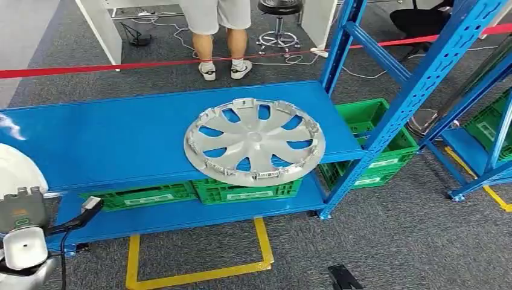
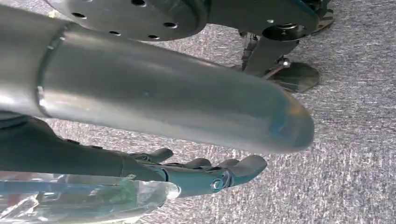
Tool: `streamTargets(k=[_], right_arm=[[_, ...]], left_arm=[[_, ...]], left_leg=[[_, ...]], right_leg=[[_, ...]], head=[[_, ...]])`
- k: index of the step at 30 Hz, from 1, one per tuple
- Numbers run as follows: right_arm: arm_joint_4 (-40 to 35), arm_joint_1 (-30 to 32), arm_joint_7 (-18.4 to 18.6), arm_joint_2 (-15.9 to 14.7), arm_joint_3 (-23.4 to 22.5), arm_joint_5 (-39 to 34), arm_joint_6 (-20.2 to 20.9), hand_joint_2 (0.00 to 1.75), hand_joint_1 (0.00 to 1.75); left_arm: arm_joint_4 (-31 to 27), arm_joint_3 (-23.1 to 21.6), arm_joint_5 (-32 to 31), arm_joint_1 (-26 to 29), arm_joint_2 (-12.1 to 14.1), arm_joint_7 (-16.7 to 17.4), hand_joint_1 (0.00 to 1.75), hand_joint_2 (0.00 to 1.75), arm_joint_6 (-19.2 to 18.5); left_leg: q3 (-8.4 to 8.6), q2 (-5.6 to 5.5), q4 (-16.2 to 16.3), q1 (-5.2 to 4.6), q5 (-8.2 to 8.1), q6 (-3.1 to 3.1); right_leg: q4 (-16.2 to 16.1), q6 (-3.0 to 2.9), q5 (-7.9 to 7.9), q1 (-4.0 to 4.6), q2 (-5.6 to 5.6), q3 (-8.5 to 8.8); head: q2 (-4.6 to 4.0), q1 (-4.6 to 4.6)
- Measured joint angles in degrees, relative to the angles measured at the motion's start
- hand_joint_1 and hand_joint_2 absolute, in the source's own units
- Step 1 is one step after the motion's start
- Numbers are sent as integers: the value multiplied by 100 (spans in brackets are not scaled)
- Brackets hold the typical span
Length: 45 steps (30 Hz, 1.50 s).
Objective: Take the parts from the cabinet and place them on the table.
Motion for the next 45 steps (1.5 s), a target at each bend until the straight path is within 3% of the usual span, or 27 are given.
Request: streamTargets(k=[17, 34, 45], right_arm=[[0, -1, -37, 0, 0, 33, 31, 0, 0], [0, -2, -63, 0, 0, 33, 59, 0, 0], [0, 1, -96, 0, 0, 46, 59, 0, 0]], left_arm=[[0, -1106, 0, -524, 627, 89, 175, 175, -323], [-2, -1386, 0, -648, 743, 89, 175, 175, -404], [-48, -1495, 0, -701, 879, 92, 175, 175, -153]], left_leg=[[-1, 0, 0, 3, 0, 0], [-3, 0, 0, 3, 0, 0], [-4, 1, 0, 7, 0, -1]], right_leg=[[0, 0, 0, 3, 0, -1], [1, -1, -1, 3, 1, -3], [1, -1, 0, 7, 2, -7]], head=[[-2, 0], [0, 0], [-2, -2]])
